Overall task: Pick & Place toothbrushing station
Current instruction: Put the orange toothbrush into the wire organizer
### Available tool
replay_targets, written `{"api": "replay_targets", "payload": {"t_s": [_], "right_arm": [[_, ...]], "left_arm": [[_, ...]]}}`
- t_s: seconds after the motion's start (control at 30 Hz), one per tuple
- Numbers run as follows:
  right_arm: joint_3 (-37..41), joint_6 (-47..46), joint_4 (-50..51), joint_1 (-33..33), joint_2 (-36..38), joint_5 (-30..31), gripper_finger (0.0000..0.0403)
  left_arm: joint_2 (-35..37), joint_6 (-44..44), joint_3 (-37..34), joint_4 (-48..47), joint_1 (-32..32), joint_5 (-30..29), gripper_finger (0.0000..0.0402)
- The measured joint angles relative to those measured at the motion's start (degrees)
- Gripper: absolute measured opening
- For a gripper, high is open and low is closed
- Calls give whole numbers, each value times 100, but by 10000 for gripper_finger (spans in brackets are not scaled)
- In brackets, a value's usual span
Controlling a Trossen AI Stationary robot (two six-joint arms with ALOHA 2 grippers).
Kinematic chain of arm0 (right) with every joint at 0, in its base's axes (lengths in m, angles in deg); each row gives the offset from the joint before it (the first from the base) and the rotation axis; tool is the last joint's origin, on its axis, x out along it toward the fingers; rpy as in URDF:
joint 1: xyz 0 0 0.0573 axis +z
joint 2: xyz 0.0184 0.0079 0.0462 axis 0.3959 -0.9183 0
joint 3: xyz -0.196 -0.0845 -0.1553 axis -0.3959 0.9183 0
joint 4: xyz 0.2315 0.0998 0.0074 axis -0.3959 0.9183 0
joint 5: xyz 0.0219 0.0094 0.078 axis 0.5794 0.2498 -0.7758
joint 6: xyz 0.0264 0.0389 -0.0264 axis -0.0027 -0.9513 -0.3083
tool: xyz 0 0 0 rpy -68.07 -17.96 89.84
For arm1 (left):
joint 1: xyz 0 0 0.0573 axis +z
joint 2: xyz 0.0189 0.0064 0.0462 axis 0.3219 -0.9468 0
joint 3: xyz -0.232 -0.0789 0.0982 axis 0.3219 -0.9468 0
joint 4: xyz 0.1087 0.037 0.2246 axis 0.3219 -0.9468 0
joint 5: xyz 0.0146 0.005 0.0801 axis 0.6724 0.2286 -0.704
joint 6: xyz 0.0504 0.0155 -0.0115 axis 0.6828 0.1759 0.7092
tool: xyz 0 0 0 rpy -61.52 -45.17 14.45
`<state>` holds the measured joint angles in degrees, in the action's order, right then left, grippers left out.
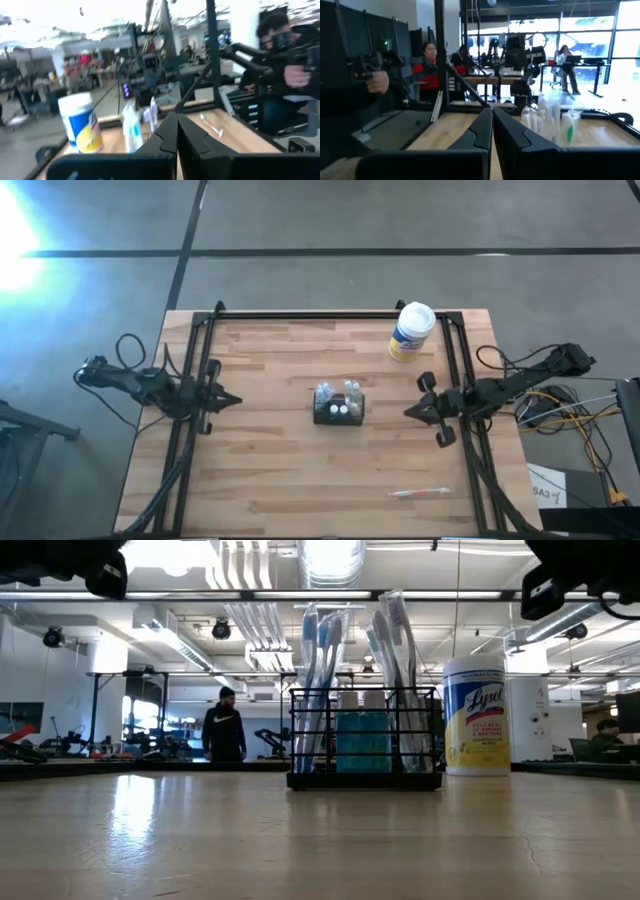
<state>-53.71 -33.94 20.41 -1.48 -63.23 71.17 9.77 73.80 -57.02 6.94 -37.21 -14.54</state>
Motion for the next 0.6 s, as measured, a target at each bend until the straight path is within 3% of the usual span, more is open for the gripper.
{"api": "replay_targets", "payload": {"t_s": [0.23, 0.4, 0.6], "right_arm": [[252, -79, -65, 0, 30, 1, 12], [511, -131, -433, 0, 27, 15, 12], [509, 110, -468, 2, 84, 182, 12]], "left_arm": [[50, -121, -174, -12, 227, 29, 1], [288, -301, -583, 385, 268, 915, 1], [683, -263, -1082, 627, 383, 934, 1]]}}
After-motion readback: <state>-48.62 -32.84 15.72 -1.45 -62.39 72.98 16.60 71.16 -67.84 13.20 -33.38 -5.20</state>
